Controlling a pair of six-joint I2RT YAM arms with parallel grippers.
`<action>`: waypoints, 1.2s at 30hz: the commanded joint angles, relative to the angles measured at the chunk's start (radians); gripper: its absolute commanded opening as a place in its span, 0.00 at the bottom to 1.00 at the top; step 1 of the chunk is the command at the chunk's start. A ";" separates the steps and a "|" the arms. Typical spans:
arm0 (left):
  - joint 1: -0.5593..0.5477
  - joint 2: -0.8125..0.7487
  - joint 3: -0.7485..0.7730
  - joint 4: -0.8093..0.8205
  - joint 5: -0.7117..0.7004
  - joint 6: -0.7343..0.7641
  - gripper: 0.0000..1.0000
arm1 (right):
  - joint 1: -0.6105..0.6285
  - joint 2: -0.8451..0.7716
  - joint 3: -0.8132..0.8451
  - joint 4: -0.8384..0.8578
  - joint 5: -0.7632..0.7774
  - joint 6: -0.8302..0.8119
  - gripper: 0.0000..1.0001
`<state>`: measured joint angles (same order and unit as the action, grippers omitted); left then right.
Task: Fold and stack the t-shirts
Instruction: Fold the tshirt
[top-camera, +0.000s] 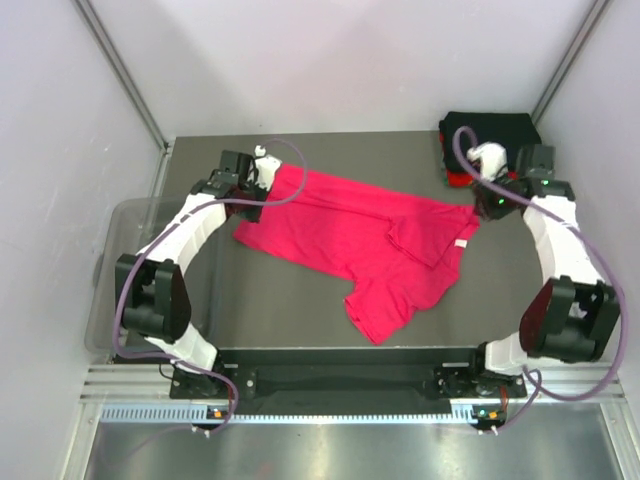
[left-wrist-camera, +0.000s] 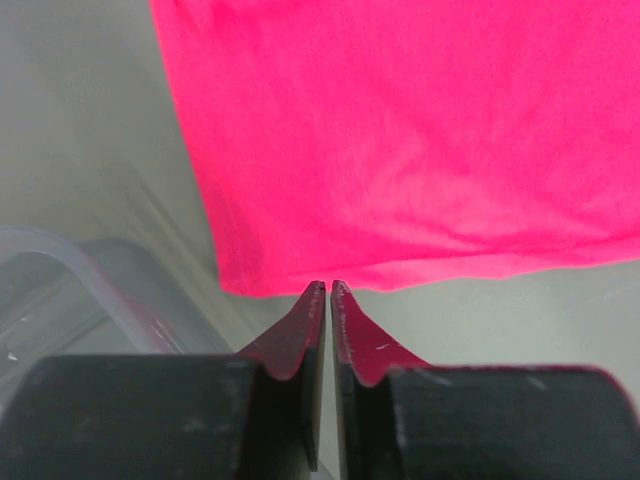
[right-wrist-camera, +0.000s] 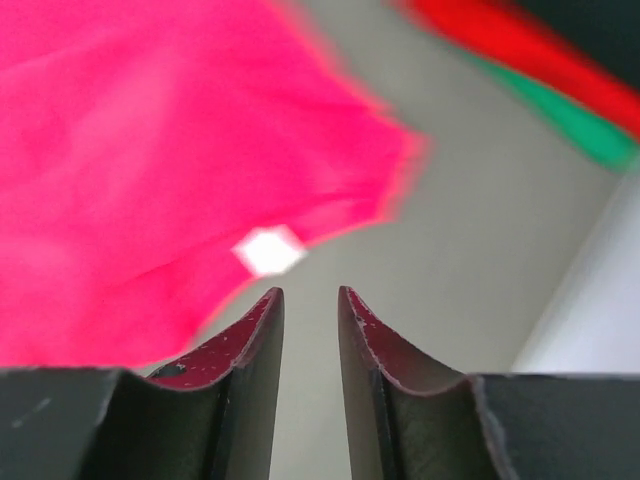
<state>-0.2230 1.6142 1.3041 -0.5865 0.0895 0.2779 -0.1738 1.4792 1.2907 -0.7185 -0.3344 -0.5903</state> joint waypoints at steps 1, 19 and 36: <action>0.004 0.010 -0.046 -0.010 -0.006 0.035 0.10 | 0.153 -0.103 -0.132 -0.151 -0.204 -0.163 0.29; 0.005 0.199 0.063 0.005 -0.059 0.058 0.16 | 0.772 -0.221 -0.429 0.043 -0.057 -0.151 0.31; 0.027 0.685 0.868 -0.181 0.009 -0.138 0.47 | 0.355 -0.163 -0.208 0.269 -0.032 0.107 0.39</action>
<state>-0.2089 2.2036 2.1132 -0.7036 0.0715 0.2104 0.2382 1.2991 1.0134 -0.4904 -0.3305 -0.5587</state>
